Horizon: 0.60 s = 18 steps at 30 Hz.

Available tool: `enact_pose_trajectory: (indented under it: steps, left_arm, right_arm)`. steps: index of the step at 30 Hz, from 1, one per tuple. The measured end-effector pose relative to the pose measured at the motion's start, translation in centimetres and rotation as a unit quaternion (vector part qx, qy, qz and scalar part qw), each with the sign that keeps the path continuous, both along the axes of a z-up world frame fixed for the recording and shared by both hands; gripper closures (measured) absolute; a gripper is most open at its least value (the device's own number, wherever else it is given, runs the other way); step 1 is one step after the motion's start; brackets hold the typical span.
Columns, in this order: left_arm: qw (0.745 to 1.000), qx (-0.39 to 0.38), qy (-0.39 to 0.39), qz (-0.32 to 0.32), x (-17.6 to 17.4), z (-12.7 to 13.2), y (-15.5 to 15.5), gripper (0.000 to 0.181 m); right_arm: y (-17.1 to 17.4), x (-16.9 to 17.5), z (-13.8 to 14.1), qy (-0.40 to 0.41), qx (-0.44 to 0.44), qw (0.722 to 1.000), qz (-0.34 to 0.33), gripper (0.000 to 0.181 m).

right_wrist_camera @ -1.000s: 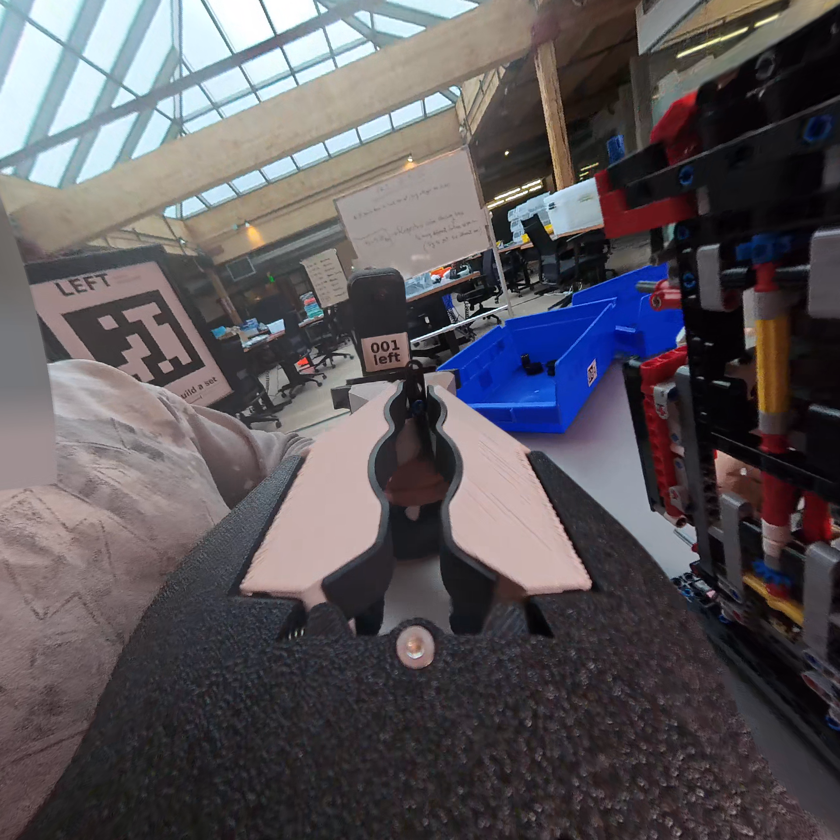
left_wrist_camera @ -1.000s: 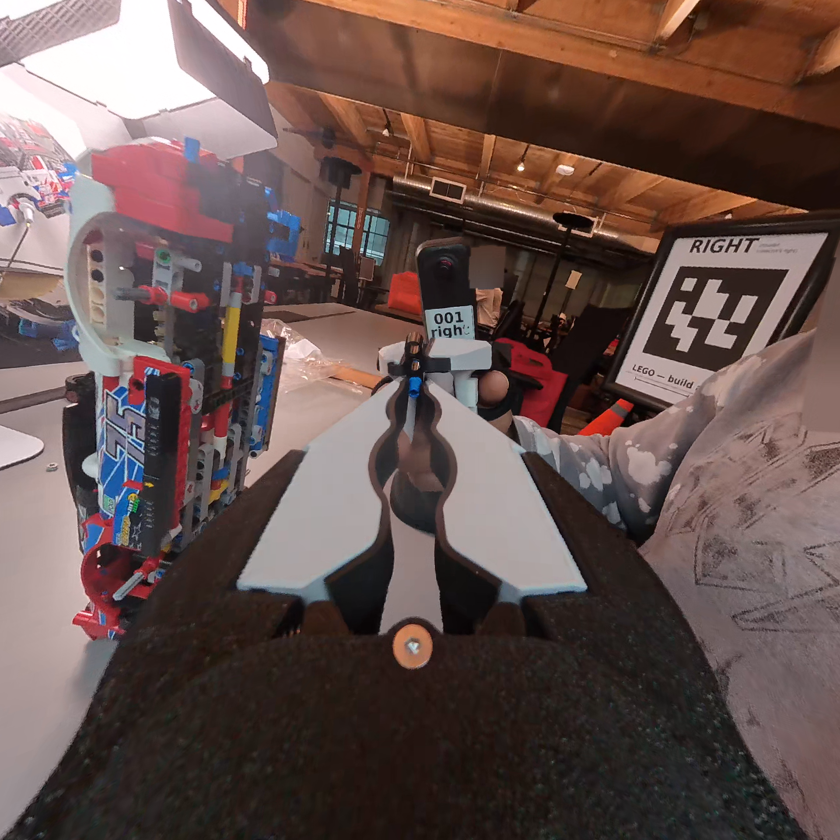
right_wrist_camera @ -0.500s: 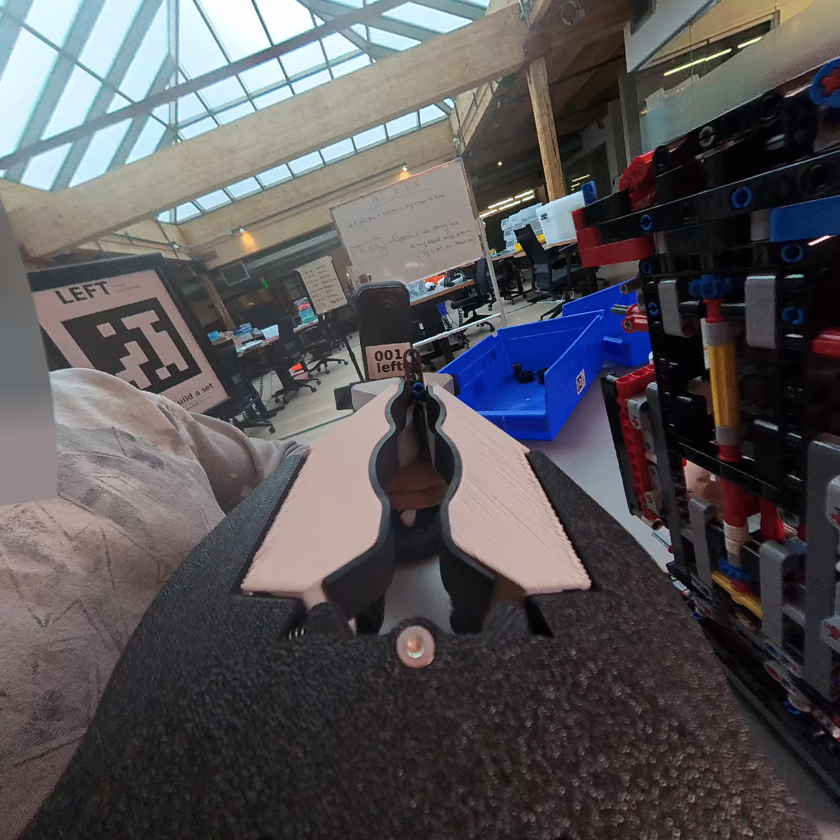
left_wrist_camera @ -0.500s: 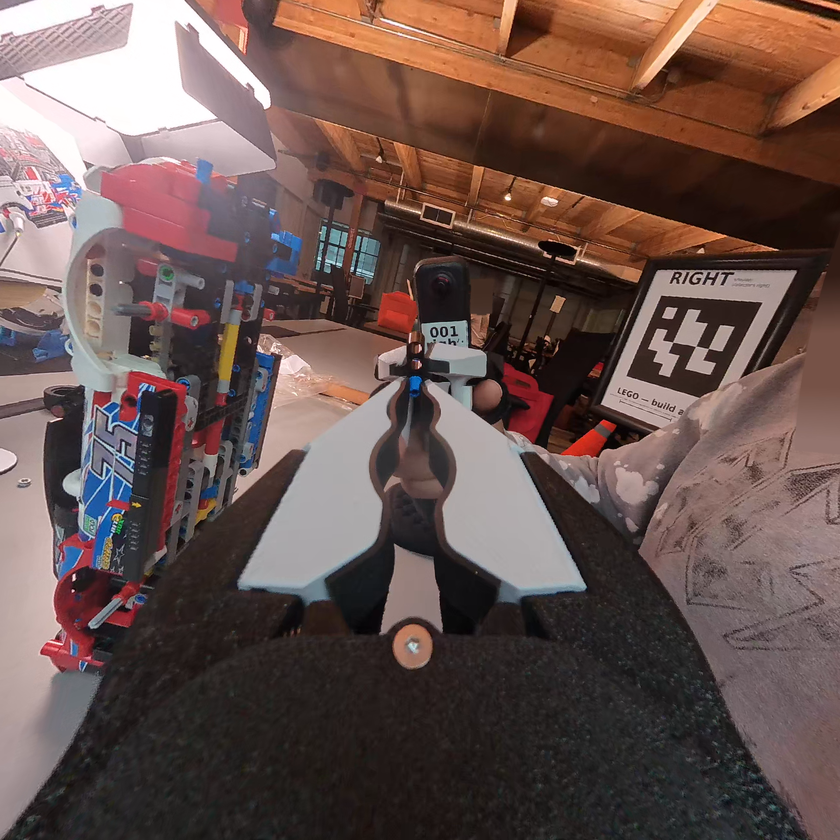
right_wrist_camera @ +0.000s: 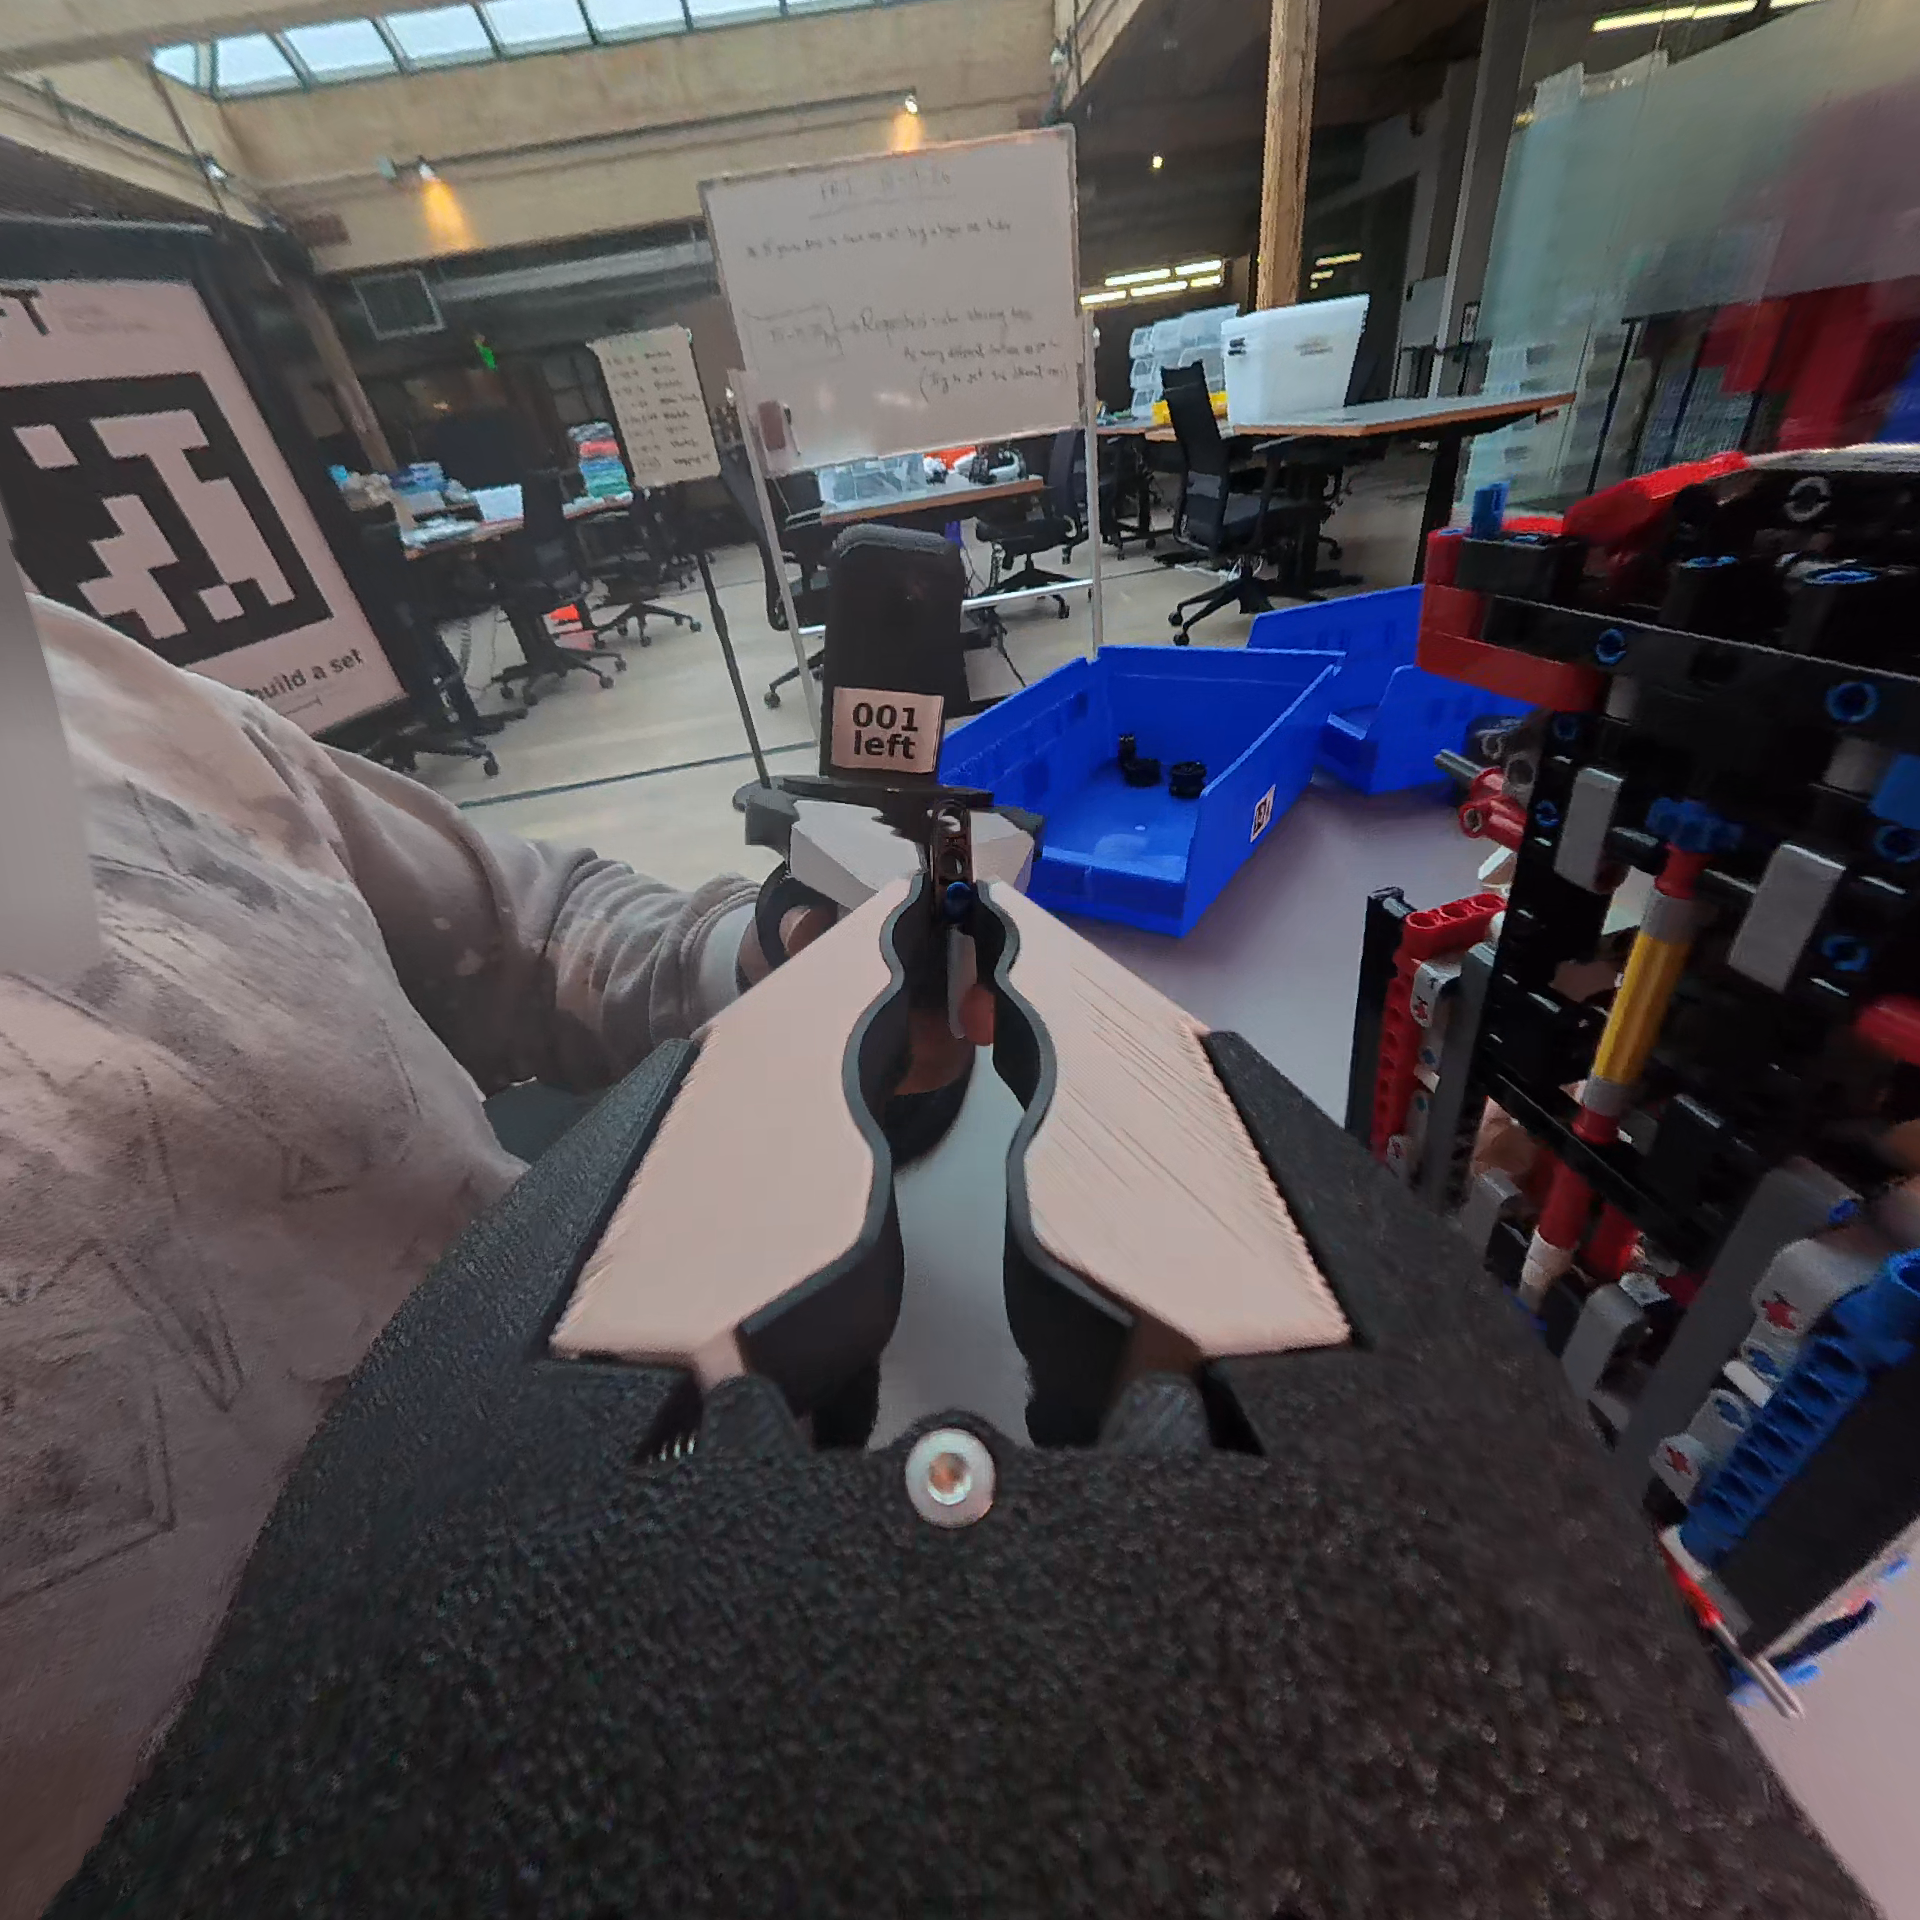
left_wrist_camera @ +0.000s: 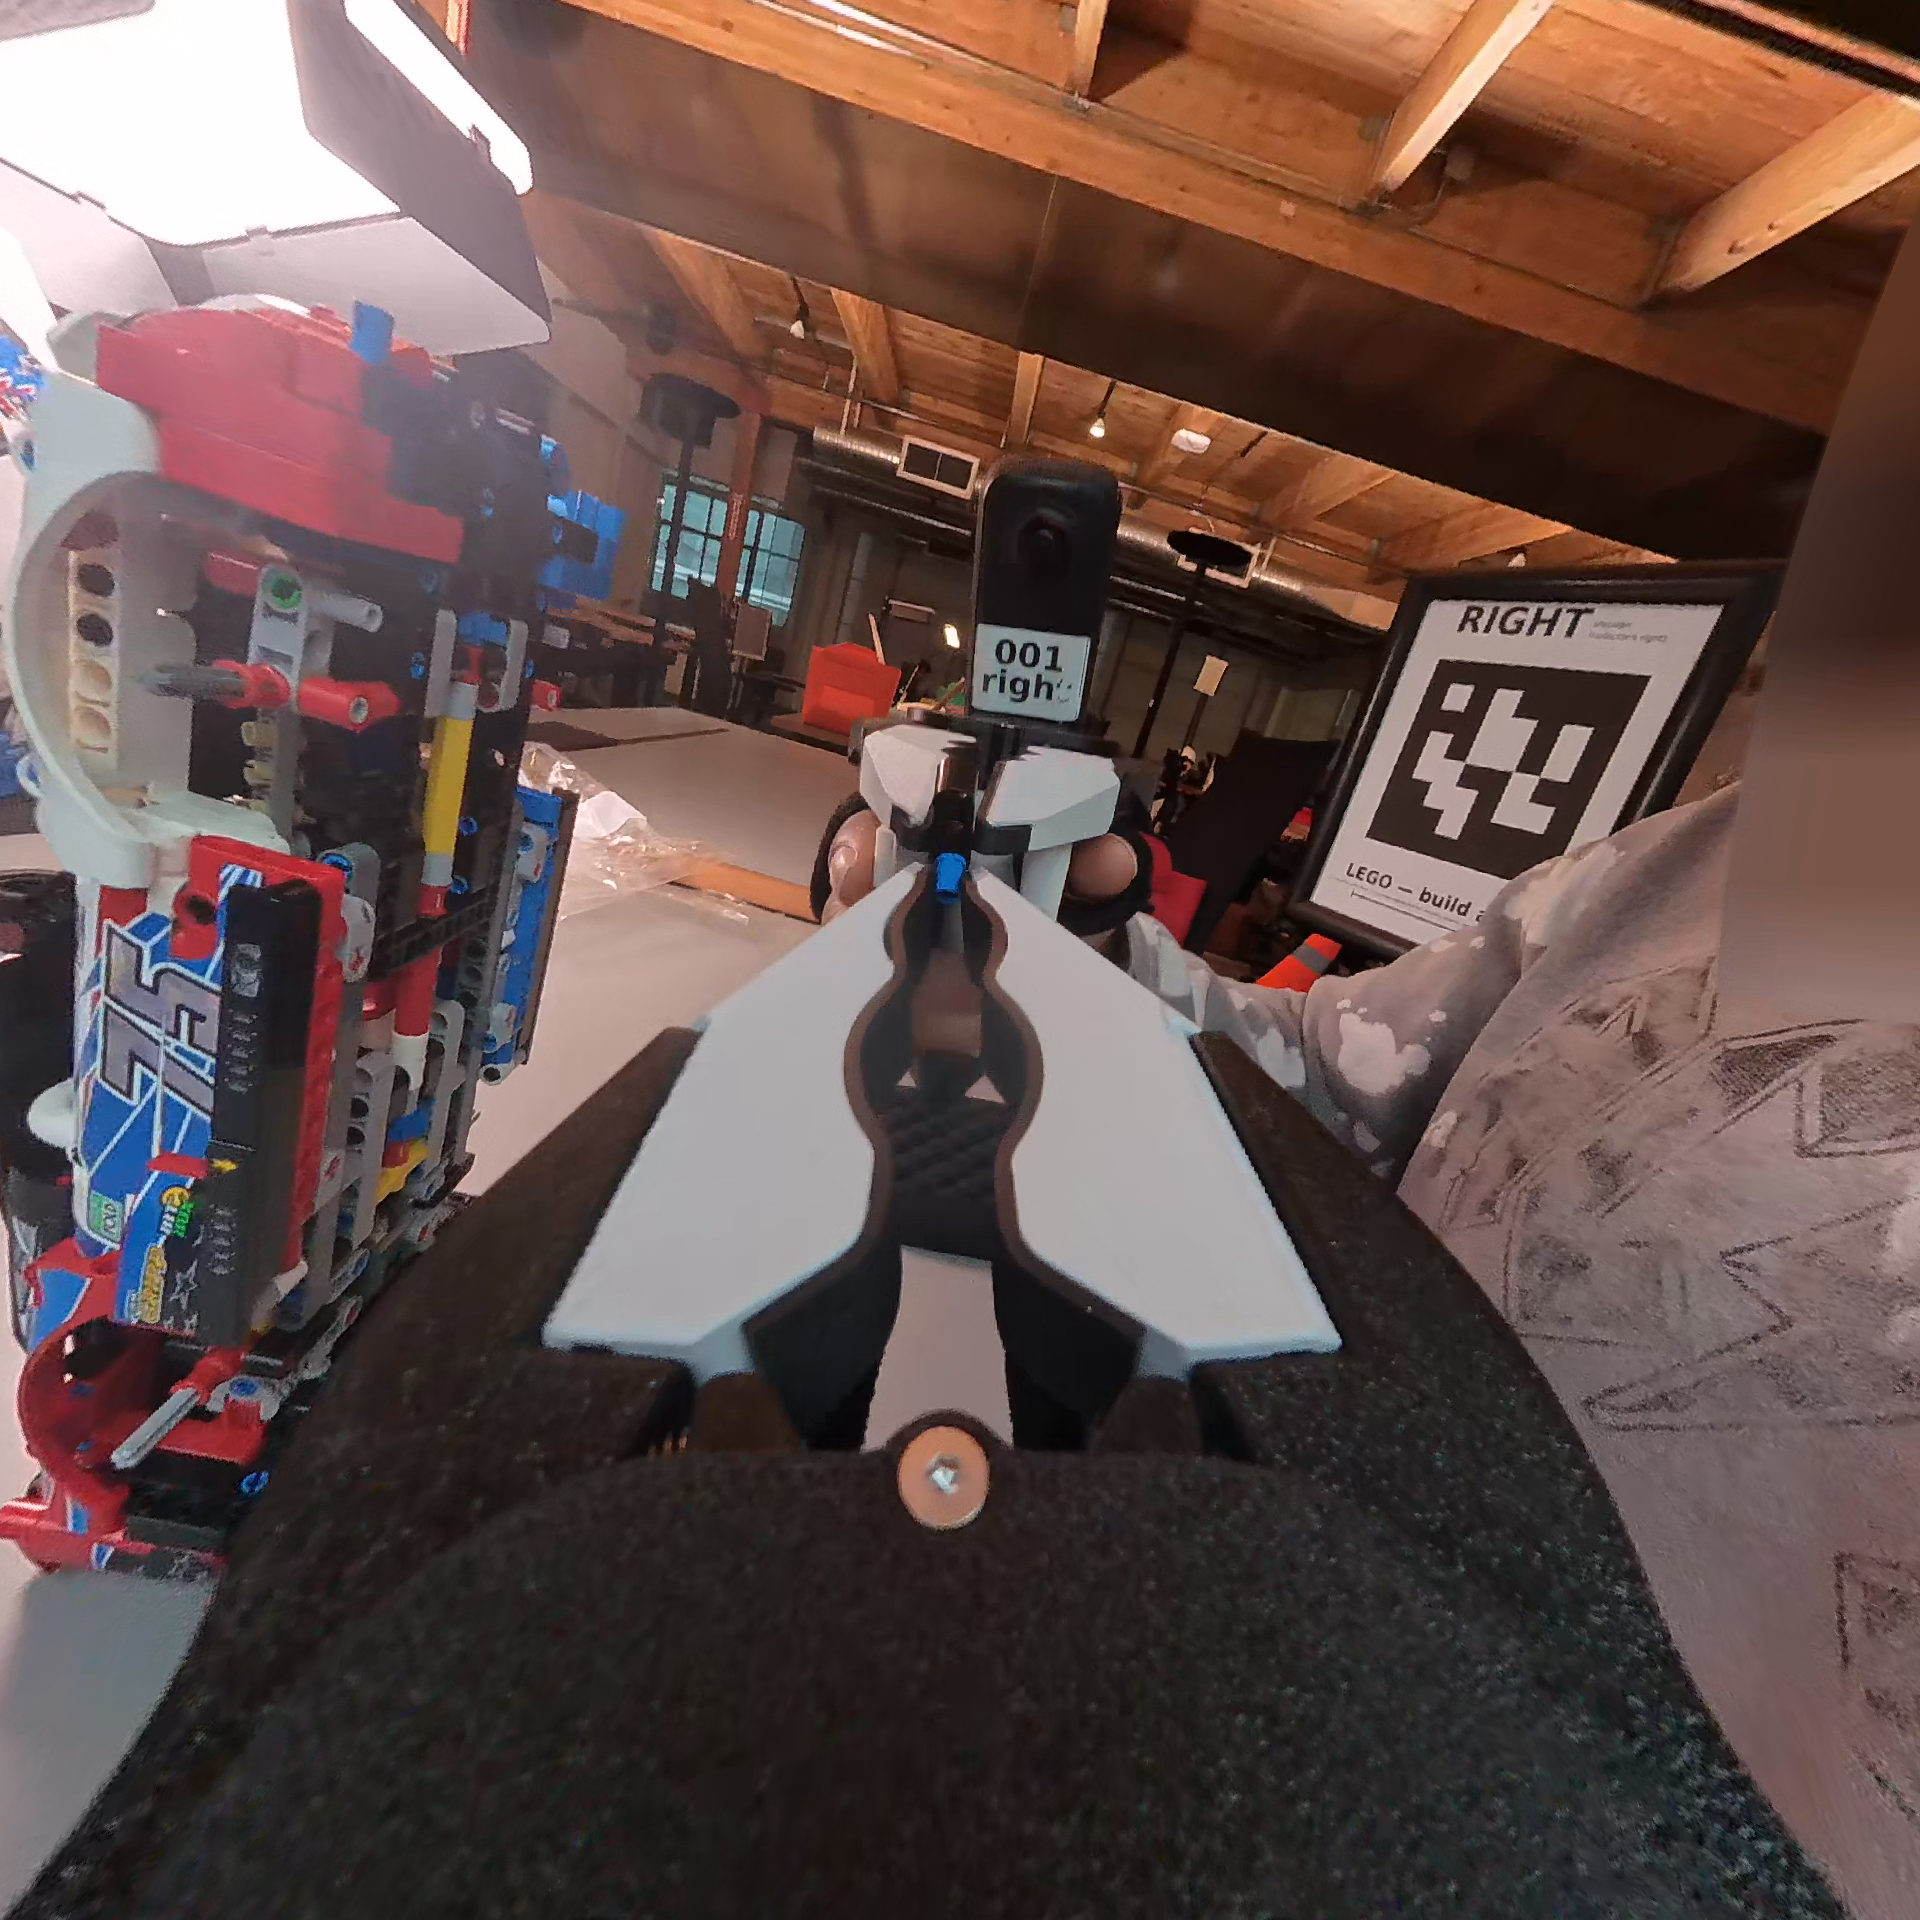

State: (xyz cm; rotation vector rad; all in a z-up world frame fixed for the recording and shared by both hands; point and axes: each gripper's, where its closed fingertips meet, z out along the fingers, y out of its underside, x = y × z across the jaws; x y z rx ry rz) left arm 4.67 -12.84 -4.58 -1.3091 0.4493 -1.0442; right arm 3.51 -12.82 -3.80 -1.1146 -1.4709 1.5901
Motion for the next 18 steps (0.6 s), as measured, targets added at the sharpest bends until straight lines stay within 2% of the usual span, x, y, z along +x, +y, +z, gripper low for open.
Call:
enact_pose_trajectory:
  steps: [1,4,18]
  left_arm:
    - [1.0,-0.005,0.012,0.002,0.1,-0.3,0.1,0.178]
    - [1.0,0.0,0.03,0.007,0.4,-0.5,0.2,0.178]
    - [0.999,0.021,0.048,0.0,1.1,0.1,0.0,0.179]
  right_arm:
    - [0.1,0.0,-0.2,-0.01,0.008,1.0,0.0,0.174]
    - [0.1,0.1,-0.4,-0.02,0.05,0.999,-0.007,0.175]
    - [0.1,1.1,-0.1,-0.067,0.122,0.99,0.0,0.17]
